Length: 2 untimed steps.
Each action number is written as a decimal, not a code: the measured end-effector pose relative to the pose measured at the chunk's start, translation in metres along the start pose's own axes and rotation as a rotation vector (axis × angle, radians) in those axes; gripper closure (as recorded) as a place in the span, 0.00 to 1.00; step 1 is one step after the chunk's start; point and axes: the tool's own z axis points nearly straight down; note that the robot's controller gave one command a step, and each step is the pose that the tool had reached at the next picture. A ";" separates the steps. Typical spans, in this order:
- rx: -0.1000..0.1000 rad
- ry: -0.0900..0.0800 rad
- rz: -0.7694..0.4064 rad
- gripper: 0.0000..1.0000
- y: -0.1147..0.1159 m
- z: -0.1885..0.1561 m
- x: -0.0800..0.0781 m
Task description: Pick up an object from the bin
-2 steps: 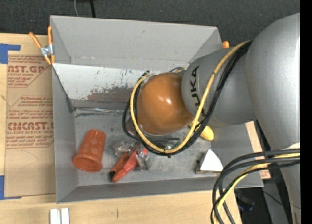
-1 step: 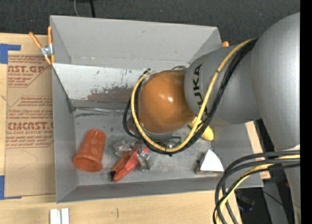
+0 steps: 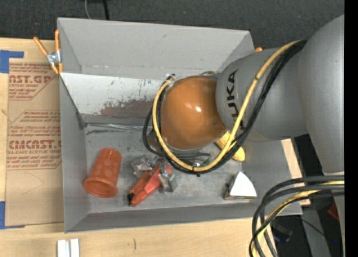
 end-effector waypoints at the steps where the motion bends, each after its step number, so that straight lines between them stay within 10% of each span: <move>1: 0.003 -0.004 0.000 1.00 -0.001 -0.009 -0.001; 2: 0.002 -0.003 0.000 1.00 0.000 -0.015 -0.001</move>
Offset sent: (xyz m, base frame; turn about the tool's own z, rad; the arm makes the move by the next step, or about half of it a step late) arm -0.0001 0.0000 0.0321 0.0000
